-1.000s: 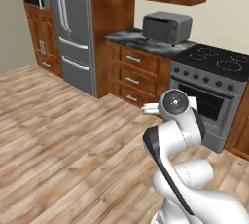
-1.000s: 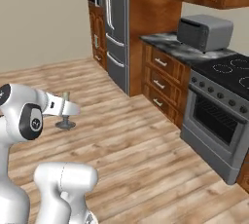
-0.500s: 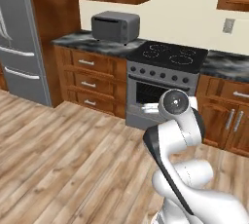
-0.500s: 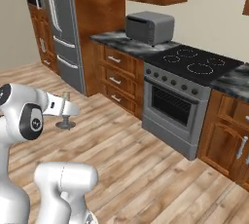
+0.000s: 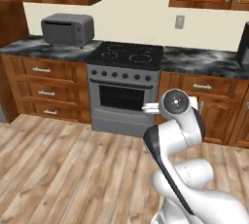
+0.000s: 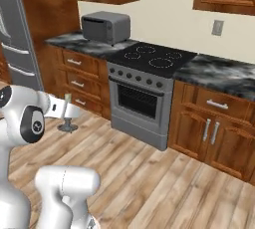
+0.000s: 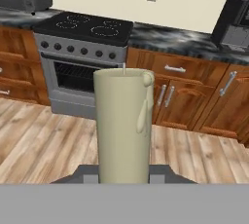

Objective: Pick the candle and candle from the dining table and place them in the open cabinet. Close the cabinet after placing the objects.

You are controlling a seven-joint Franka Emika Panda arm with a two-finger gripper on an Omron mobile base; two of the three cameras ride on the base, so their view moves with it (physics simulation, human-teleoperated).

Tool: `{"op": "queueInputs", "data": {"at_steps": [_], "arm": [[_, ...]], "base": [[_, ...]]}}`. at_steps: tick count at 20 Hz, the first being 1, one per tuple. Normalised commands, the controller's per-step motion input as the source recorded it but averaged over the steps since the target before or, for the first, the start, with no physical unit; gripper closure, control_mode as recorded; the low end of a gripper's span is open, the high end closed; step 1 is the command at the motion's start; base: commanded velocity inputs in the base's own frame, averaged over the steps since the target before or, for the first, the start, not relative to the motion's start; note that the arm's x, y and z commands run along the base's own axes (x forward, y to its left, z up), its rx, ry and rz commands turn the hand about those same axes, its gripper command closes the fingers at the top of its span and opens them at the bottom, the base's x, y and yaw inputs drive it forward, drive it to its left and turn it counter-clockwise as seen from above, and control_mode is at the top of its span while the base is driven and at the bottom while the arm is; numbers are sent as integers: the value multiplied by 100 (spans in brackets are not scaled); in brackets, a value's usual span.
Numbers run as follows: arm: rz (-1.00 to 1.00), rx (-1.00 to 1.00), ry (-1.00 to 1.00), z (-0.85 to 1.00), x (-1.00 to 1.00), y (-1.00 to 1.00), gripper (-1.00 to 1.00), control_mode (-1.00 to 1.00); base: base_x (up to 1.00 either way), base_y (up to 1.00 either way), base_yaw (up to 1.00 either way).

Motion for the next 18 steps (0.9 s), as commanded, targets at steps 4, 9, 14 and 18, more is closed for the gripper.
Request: {"op": "queueInputs", "data": {"at_steps": [4, 9, 14, 18], "arm": [[0, 0, 0, 0, 0, 0, 100, 100], [0, 0, 0, 0, 0, 0, 100, 100], [0, 0, 0, 0, 0, 0, 100, 100], [0, 0, 0, 0, 0, 0, 100, 100]], "base": [[1, 16, -41], [5, 13, -41], [9, 13, -40], [18, 9, -39]]}}
